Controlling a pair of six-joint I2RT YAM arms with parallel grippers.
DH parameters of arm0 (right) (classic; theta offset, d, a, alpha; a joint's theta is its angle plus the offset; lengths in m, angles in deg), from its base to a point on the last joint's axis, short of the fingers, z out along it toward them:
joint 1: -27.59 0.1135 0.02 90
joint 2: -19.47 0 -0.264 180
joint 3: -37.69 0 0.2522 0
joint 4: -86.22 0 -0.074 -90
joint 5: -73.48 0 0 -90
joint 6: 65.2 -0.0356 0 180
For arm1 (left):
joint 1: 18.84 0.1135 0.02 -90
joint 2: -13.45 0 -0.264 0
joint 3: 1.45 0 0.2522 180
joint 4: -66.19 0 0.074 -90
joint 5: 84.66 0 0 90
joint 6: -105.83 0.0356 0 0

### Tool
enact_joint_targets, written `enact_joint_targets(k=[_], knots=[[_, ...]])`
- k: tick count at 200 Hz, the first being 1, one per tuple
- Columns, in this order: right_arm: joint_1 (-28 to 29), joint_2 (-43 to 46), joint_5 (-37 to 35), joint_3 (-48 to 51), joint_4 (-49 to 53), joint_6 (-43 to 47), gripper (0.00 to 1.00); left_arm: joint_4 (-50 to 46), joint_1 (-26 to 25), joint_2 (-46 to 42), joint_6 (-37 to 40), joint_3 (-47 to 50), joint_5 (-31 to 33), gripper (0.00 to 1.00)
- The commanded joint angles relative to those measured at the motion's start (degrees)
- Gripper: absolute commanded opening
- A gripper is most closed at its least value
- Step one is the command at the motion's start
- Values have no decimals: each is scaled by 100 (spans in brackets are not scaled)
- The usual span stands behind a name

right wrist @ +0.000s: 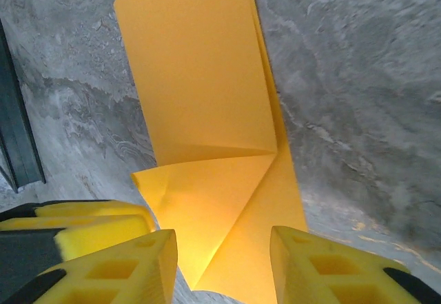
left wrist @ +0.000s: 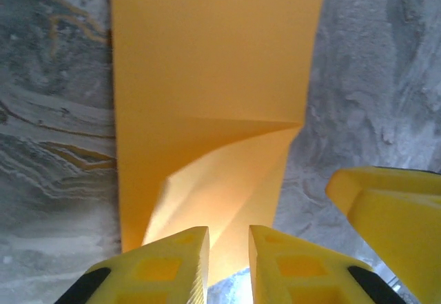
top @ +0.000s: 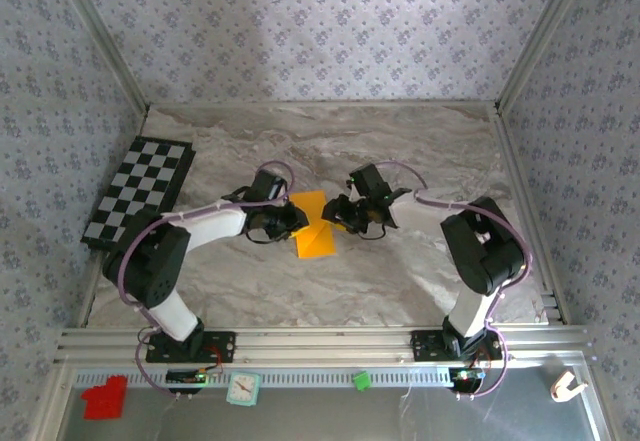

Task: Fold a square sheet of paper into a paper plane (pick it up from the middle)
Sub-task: Fold the triangle a second time at the center of the table.

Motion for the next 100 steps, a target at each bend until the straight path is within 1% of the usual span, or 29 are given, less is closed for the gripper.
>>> enact_joint_targets(k=[1,63,100], knots=[[49,-239,13,49,-232,-398,42,-13,76,112,51,0,168,21],[181,-482,96,-1,-420,-615,42,212,142,299,-129,323,291,19],[261,-558,79,-22,-456,-691,41,311,164,394,-250,466,234,18]])
